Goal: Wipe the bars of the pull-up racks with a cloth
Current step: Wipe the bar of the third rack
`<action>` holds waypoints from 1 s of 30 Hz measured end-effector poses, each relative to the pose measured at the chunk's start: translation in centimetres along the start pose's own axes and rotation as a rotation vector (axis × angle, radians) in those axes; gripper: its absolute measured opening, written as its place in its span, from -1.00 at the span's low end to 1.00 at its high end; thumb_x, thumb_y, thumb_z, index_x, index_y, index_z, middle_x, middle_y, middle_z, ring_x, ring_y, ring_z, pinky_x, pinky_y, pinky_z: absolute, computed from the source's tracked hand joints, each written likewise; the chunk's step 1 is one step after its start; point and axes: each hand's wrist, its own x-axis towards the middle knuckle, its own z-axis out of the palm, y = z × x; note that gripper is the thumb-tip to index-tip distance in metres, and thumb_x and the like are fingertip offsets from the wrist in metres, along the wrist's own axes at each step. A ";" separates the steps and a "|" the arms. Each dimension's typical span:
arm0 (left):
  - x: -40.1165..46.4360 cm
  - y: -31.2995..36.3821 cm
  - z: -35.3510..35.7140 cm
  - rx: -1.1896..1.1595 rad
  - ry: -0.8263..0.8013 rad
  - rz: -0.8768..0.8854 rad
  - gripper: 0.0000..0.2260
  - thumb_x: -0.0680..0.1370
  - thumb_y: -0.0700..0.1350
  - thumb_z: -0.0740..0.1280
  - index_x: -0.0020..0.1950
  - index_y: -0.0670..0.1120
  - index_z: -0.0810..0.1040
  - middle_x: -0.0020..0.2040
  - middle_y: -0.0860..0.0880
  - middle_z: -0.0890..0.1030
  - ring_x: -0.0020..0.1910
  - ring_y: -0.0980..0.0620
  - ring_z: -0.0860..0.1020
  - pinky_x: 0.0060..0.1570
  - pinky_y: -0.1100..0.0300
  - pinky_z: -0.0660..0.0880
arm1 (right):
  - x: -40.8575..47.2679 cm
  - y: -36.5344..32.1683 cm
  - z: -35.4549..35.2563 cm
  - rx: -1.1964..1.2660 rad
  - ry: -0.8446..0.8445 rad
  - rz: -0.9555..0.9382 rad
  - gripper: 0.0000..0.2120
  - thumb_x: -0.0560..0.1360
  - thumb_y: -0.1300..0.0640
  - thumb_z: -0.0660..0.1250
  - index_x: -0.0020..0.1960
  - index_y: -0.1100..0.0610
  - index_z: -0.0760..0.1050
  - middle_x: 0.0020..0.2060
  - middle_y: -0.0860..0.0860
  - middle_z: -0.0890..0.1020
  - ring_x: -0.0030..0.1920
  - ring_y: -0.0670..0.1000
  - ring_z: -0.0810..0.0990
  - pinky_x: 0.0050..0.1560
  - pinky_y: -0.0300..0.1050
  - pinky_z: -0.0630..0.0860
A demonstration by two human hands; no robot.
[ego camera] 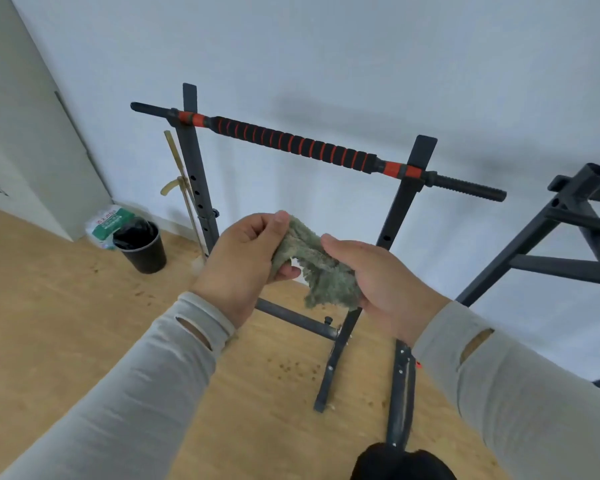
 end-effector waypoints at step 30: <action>12.1 1.4 10.0 0.020 -0.186 -0.092 -0.62 0.42 -0.02 0.45 0.04 -0.31 0.62 0.06 -0.36 0.66 0.04 -0.27 0.64 0.26 -0.29 0.51 | 8.8 -2.1 -9.3 0.166 0.419 -0.149 -0.90 0.59 -0.05 0.39 0.07 -0.07 0.52 -0.08 -0.04 0.66 -0.11 -0.10 0.66 -0.15 -0.28 0.62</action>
